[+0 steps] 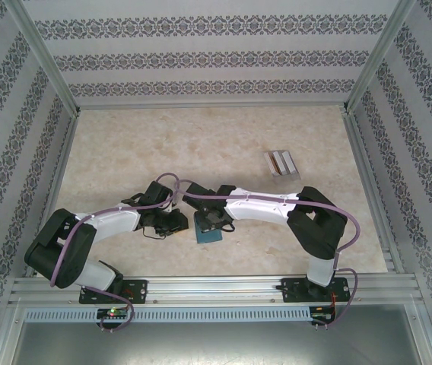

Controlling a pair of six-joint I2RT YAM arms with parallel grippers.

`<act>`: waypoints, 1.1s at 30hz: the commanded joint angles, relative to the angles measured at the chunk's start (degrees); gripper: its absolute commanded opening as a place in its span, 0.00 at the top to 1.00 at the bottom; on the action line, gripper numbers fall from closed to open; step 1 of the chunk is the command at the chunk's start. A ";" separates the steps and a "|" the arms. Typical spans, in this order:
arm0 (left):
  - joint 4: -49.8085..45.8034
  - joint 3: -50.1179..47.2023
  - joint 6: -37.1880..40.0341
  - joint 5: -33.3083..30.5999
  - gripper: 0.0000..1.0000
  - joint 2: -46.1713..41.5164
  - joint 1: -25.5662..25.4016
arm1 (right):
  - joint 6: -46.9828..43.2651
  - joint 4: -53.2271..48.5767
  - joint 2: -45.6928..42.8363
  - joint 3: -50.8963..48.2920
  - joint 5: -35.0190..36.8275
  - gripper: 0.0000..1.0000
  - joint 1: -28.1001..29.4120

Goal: Put the credit cards into the card holder

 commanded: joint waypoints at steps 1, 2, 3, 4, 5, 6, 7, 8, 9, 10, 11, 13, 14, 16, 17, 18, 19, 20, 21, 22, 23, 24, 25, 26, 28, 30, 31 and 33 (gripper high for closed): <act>1.54 -0.55 0.36 1.17 0.79 1.08 0.65 | 0.40 -0.23 0.19 -0.19 -0.30 0.83 0.19; 1.71 -0.58 0.36 1.17 0.79 1.22 0.67 | 0.49 -0.23 0.11 -0.23 -0.23 0.83 0.19; 1.72 -0.45 0.36 1.21 0.79 1.29 0.70 | 0.41 -0.23 0.01 -0.15 -0.19 0.83 0.19; 1.72 -0.44 0.30 1.31 0.79 1.41 0.66 | 0.40 -0.27 -0.07 -0.07 -0.21 0.83 0.18; 1.77 -0.41 0.30 1.27 0.80 1.46 0.70 | 0.40 -0.01 -0.23 -0.06 -0.21 0.83 0.19; 1.86 -0.54 0.25 1.31 0.80 1.52 0.69 | 0.40 0.12 -0.40 -0.14 -0.16 0.83 0.19; 1.89 -0.57 0.23 1.27 0.80 1.59 0.69 | 0.38 0.25 -0.57 -0.23 -0.17 0.83 0.19; 2.02 -0.59 0.23 1.32 0.80 1.67 0.69 | 0.32 0.44 -0.68 -0.32 -0.16 0.84 0.19; 2.11 -0.57 0.18 1.38 0.80 1.68 0.69 | 0.31 0.65 -0.77 -0.41 -0.18 0.85 0.21; 2.08 -0.54 0.23 1.37 0.81 1.73 0.65 | 0.27 0.72 -0.78 -0.49 -0.19 0.87 0.19; 2.09 -0.46 0.19 1.43 0.81 1.77 0.66 | 0.31 0.91 -0.70 -0.50 -0.45 0.90 0.19; 2.15 -0.50 0.12 1.47 0.81 1.92 0.68 | 0.23 1.21 -0.52 -0.50 -0.82 0.91 0.19; 2.14 -0.50 0.18 1.47 0.81 1.94 0.64 | 0.14 1.37 -0.43 -0.41 -1.00 0.91 0.19; 2.15 -0.43 0.12 1.44 0.81 1.89 0.65 | 0.05 1.31 -0.16 -0.15 -1.24 0.89 0.19; 2.12 -0.47 0.14 1.41 0.81 1.89 0.63 | 0.05 1.27 -0.09 -0.06 -1.29 0.89 0.19; 2.08 -0.43 0.15 1.39 0.81 1.92 0.66 | 0.05 1.21 -0.06 -0.06 -1.29 0.89 0.19; 2.13 -0.41 0.15 1.44 0.81 2.02 0.68 | -0.04 1.26 0.02 0.00 -1.44 0.90 0.14; 2.08 -0.46 0.13 1.39 0.81 1.99 0.70 | -0.04 1.18 0.10 0.02 -1.61 0.91 0.19; 2.08 -0.47 0.17 1.43 0.81 2.05 0.64 | -0.04 1.12 0.19 0.03 -1.61 0.92 0.19; 2.12 -0.47 0.19 1.40 0.81 2.14 0.62 | -0.06 1.10 0.36 -0.06 -1.82 0.94 0.19; 2.20 -0.35 0.07 1.46 0.81 2.25 0.67 | -0.11 0.88 0.58 0.03 -1.97 0.94 0.19; 2.16 -0.33 0.13 1.57 0.81 2.28 0.65 | -0.12 0.74 0.75 0.12 -2.22 0.95 0.19; 2.19 -0.31 0.20 1.62 0.81 2.31 0.62 | -0.08 0.74 0.89 0.03 -2.50 0.96 0.19; 2.16 -0.30 0.13 1.60 0.81 2.35 0.66 | -0.04 0.81 1.07 0.03 -2.78 0.97 0.19; 2.17 -0.29 0.20 1.54 0.81 2.37 0.69 | 0.05 0.98 1.50 -0.06 -3.23 0.98 0.27; 2.25 -0.38 0.12 1.59 0.81 2.37 0.69 | 0.05 1.04 2.15 -0.06 -3.69 0.99 0.27; 2.33 -0.46 0.06 1.55 0.81 2.42 0.63 | 0.05 0.88 2.53 0.01 -3.98 1.00 0.23; 2.67 -0.65 -0.08 1.63 0.81 2.46 0.62 | 0.05 0.75 3.12 -0.07 -4.34 1.00 0.27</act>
